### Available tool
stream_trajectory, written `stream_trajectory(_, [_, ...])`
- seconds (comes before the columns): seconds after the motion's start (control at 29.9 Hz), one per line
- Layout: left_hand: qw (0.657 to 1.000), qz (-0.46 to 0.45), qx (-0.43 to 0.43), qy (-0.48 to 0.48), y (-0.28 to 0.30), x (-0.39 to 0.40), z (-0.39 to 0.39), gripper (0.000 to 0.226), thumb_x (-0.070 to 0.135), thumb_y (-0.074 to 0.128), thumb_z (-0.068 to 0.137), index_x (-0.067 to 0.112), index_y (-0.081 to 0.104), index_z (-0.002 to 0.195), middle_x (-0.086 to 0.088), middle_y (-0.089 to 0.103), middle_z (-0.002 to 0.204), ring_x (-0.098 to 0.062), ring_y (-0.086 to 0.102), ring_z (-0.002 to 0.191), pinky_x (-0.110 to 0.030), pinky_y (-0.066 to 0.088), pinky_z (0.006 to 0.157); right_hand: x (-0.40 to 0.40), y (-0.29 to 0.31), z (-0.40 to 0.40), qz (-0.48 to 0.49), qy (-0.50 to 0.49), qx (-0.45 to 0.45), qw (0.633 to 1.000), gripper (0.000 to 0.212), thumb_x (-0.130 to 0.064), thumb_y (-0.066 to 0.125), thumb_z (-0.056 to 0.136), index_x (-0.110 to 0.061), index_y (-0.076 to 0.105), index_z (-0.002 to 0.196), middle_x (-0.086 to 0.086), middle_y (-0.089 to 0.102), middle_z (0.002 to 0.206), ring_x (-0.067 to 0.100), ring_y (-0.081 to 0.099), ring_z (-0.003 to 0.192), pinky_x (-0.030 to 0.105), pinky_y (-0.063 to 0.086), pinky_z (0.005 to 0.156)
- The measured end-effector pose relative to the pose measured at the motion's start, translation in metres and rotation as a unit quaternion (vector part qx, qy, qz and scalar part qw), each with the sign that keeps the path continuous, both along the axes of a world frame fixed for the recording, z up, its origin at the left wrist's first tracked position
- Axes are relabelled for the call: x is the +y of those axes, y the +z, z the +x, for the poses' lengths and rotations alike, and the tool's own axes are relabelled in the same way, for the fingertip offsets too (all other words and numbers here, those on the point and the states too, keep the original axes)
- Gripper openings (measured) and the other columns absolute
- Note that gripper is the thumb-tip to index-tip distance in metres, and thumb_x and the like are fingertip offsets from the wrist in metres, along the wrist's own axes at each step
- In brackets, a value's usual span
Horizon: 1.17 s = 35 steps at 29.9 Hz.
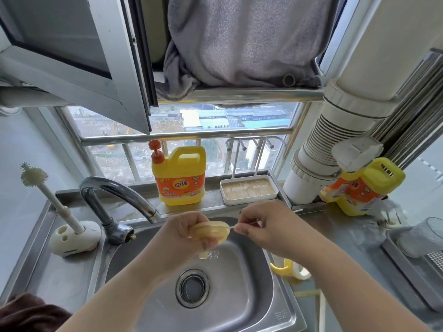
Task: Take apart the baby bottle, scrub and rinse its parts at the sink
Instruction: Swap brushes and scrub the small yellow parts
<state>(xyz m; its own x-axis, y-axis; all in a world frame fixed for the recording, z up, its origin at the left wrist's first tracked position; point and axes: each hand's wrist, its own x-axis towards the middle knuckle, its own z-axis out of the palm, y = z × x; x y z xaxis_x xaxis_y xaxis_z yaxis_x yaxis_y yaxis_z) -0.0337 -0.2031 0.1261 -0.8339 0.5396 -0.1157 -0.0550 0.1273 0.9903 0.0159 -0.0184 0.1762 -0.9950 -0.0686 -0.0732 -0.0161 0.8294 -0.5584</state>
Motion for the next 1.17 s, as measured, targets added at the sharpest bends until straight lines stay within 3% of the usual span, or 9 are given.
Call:
stream_trajectory(0.2, [1.0,-0.015,-0.009,-0.012,-0.003,0.006,0.006,0.015,0.007,0.073,0.061,0.015,0.064,0.068,0.005,0.056,0.061,-0.007,0.05,0.055,-0.023,0.042,0.057,-0.009,0.001,-0.003,0.019,0.016,0.032,0.999,0.016,-0.031,0.062,0.087,-0.017,0.069,0.082,-0.006,0.057,0.076,0.0,0.044,0.068,0.015,0.035,0.064])
stream_trajectory(0.3, [1.0,-0.025,-0.011,-0.011,0.001,0.006,0.005,0.016,0.002,0.081,0.068,0.003,0.066,0.073,0.004,0.06,0.059,-0.004,0.053,0.053,-0.014,0.041,0.053,-0.015,-0.003,-0.004,0.033,0.033,0.038,0.998,0.016,-0.032,0.063,0.086,-0.018,0.068,0.08,-0.01,0.051,0.068,0.0,0.043,0.066,0.016,0.034,0.063])
stream_trajectory(0.53, [0.999,-0.034,0.021,0.009,-0.001,-0.002,0.004,0.017,0.017,0.082,0.067,0.025,0.067,0.063,0.008,0.058,0.059,-0.003,0.049,0.055,-0.012,0.037,0.053,-0.001,-0.006,0.003,0.023,0.008,0.018,1.0,0.017,-0.032,0.063,0.086,-0.018,0.068,0.078,-0.011,0.052,0.064,0.003,0.048,0.066,0.02,0.038,0.064])
stream_trajectory(0.67, [1.0,-0.02,0.015,-0.005,-0.001,0.001,0.006,0.021,0.007,0.079,0.072,0.02,0.066,0.063,0.005,0.055,0.059,-0.006,0.047,0.055,-0.011,0.037,0.052,-0.009,-0.005,0.002,0.011,0.018,0.025,0.999,0.015,-0.03,0.063,0.086,-0.02,0.068,0.077,-0.01,0.055,0.066,0.001,0.047,0.065,0.015,0.035,0.06])
stream_trajectory(0.8, [0.999,0.029,-0.015,0.005,0.0,-0.003,0.004,0.012,0.023,0.081,0.062,0.023,0.069,0.067,0.003,0.063,0.066,-0.007,0.053,0.063,-0.015,0.043,0.061,0.001,-0.003,0.003,-0.011,-0.003,0.011,1.0,0.016,-0.029,0.063,0.086,-0.019,0.067,0.074,-0.011,0.053,0.063,-0.003,0.048,0.066,0.01,0.036,0.061])
stream_trajectory(0.97, [0.999,0.035,-0.023,0.001,-0.002,0.0,0.005,0.008,0.023,0.076,0.064,0.023,0.07,0.07,0.002,0.062,0.067,-0.008,0.052,0.064,-0.017,0.042,0.061,-0.006,-0.007,0.001,-0.01,-0.006,0.021,1.0,0.017,-0.03,0.062,0.087,-0.02,0.067,0.074,-0.004,0.061,0.071,0.007,0.052,0.072,0.017,0.038,0.063])
stream_trajectory(1.04, [0.998,0.045,-0.038,-0.001,-0.001,-0.004,0.004,0.008,0.02,0.075,0.065,0.021,0.07,0.072,0.002,0.064,0.074,-0.009,0.054,0.069,-0.018,0.044,0.065,0.0,-0.007,0.003,0.002,-0.015,0.002,1.0,0.017,-0.031,0.061,0.087,-0.025,0.064,0.072,-0.009,0.058,0.068,0.003,0.051,0.068,0.014,0.036,0.061])
stream_trajectory(1.1, [0.997,0.046,-0.058,0.002,-0.003,-0.009,0.003,0.009,0.014,0.076,0.066,0.02,0.07,0.069,0.006,0.065,0.095,-0.01,0.059,0.08,-0.023,0.051,0.072,0.008,-0.008,0.006,0.012,-0.031,-0.02,0.999,0.015,-0.033,0.061,0.087,-0.028,0.063,0.073,-0.011,0.058,0.069,0.0,0.051,0.068,0.012,0.037,0.061])
stream_trajectory(1.17, [0.995,0.036,-0.087,0.011,-0.005,-0.01,0.004,0.021,0.002,0.076,0.074,0.022,0.069,0.067,0.007,0.058,0.115,-0.014,0.061,0.09,-0.031,0.056,0.077,0.009,-0.007,0.009,-0.039,-0.058,-0.023,0.997,0.011,-0.032,0.063,0.087,-0.027,0.066,0.077,-0.012,0.062,0.072,0.0,0.055,0.071,0.012,0.042,0.065])
